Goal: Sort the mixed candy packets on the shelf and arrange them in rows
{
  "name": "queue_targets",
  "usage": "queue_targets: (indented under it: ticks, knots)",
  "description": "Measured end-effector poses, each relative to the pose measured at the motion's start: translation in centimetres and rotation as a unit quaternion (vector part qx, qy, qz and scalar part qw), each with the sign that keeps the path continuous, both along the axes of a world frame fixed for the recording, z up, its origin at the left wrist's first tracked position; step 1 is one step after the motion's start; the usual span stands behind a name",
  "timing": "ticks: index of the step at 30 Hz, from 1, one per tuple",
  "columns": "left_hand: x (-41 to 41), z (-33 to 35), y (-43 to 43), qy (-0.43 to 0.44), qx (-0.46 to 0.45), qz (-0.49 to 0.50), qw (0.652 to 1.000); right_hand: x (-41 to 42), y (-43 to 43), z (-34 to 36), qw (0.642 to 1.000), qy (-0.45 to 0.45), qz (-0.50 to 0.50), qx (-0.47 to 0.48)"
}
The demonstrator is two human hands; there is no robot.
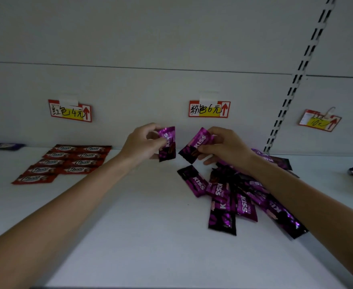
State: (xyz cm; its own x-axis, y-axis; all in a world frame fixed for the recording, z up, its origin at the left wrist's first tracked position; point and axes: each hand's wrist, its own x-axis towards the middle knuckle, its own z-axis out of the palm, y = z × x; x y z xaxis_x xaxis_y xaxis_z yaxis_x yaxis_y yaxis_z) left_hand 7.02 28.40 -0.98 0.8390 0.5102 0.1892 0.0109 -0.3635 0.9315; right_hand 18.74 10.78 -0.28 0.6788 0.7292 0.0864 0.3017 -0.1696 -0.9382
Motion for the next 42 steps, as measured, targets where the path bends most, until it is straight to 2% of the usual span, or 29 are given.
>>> queue_targets:
  ticks: [3,4,5,6,7,8,9,10,11,13,15,18,21,33,36,39,42]
  knots:
    - [0.1,-0.9,0.5,0.024,0.073,0.049,0.996,-0.1,0.7,-0.1,0.997,0.075,-0.014,-0.005]
    - [0.0,-1.2,0.8,0.037,0.111,0.067,0.991,-0.1,0.9,-0.3,0.998,0.053,-0.029,-0.034]
    - [-0.2,-1.3,1.0,0.056,0.156,0.087,0.982,0.0,1.0,-0.6,0.994,-0.037,-0.048,-0.092]
    - [-0.5,-1.3,1.4,0.088,0.21,0.105,0.968,0.1,0.9,-0.7,0.974,-0.154,-0.067,-0.154]
    - [-1.0,-1.4,1.8,0.136,0.276,0.123,0.943,0.1,0.9,-0.9,0.942,-0.257,-0.085,-0.199]
    - [-1.5,-1.4,2.2,0.184,0.351,0.139,0.908,0.0,0.9,-0.9,0.917,-0.316,-0.103,-0.219]
    - [-2.0,-1.4,2.5,0.208,0.412,0.143,0.875,-0.2,0.9,-0.8,0.906,-0.337,-0.113,-0.23]
    - [-2.5,-1.5,2.6,0.195,0.448,0.133,0.862,-0.3,0.9,-0.7,0.899,-0.345,-0.122,-0.241]
    - [-2.9,-1.6,2.6,0.158,0.461,0.107,0.867,-0.3,1.1,-0.6,0.886,-0.356,-0.129,-0.266]
    - [-3.5,-1.6,2.0,0.088,0.458,0.037,0.884,-0.4,1.1,-0.4,0.86,-0.385,-0.135,-0.307]
    - [-3.6,-1.8,1.6,0.077,0.464,-0.003,0.883,-0.4,1.1,-0.5,0.848,-0.429,-0.119,-0.288]
    - [-3.1,-2.0,1.5,0.113,0.484,-0.023,0.868,-1.0,1.0,-0.9,0.88,-0.418,-0.019,-0.223]
    - [-2.8,-2.2,2.0,0.125,0.509,-0.008,0.852,-1.1,1.1,-1.0,0.877,-0.411,0.044,-0.248]
    - [-1.9,-2.0,1.6,0.126,0.438,-0.001,0.89,-0.2,0.6,-0.8,0.882,-0.405,0.039,-0.237]
    - [-1.9,-1.7,1.6,0.106,0.422,-0.044,0.899,-0.3,1.0,-1.0,0.876,-0.422,0.021,-0.231]
    - [-1.8,-1.6,2.2,0.107,0.464,-0.053,0.878,-0.4,1.5,-1.4,0.867,-0.439,-0.001,-0.236]
    - [-1.3,-2.1,2.9,0.103,0.457,-0.041,0.883,-0.5,2.0,-1.7,0.875,-0.428,-0.005,-0.225]
